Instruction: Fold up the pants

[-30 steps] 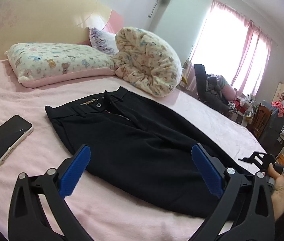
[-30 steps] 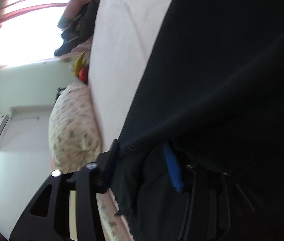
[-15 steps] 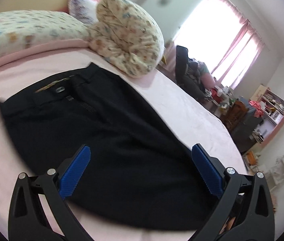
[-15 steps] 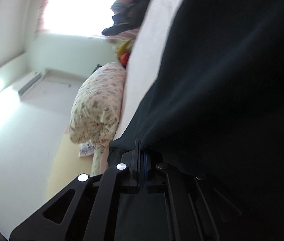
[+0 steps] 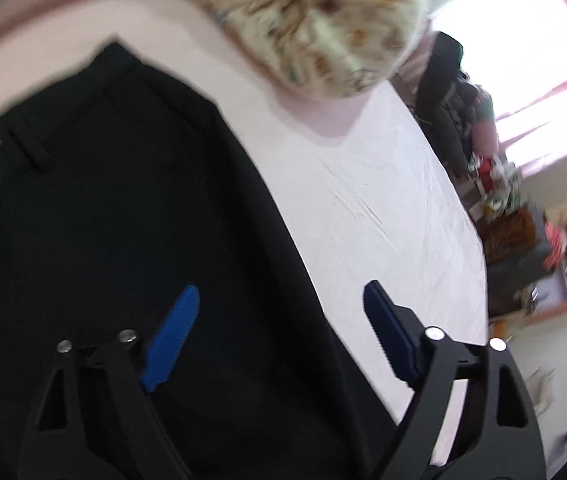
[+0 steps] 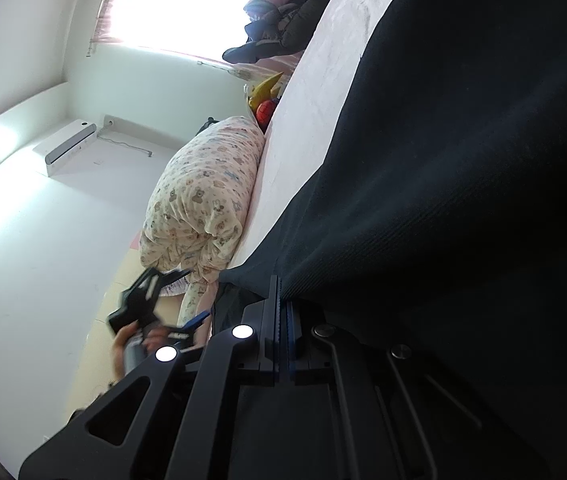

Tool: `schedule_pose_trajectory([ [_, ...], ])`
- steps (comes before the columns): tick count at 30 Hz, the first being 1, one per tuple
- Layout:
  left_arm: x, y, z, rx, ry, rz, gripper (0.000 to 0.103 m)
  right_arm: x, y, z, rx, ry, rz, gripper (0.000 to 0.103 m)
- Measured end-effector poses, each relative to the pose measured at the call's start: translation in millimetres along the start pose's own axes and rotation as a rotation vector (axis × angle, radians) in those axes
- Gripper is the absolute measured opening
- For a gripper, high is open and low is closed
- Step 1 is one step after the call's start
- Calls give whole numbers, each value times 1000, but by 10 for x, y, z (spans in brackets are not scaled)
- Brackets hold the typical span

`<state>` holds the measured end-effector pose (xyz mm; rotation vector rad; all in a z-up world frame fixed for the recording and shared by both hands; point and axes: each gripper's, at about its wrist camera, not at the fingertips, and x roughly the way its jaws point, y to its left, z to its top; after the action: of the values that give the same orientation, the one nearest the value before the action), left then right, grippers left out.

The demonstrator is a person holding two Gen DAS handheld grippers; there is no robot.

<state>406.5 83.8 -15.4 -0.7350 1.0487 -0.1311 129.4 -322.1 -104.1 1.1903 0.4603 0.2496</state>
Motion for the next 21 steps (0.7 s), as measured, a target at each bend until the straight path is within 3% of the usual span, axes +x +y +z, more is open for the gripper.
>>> schedule_pose_trajectory([
  [5,372,-88,168,43,3,38,71,80,86,-13,-23,7,-29,2],
  [9,554,-8,309,-28,-11,70,24,98,87,-22,-28,9,-33,2],
  [12,578,32,308,-48,-35,89,10,105,100,-18,-31,10,-36,2],
  [16,373,90,165,-61,-129,65,7,111,102,-14,-28,8,-31,2],
  [21,-181,250,-106,-87,-214,-7,7,62,88,24,-26,-16,1,2],
])
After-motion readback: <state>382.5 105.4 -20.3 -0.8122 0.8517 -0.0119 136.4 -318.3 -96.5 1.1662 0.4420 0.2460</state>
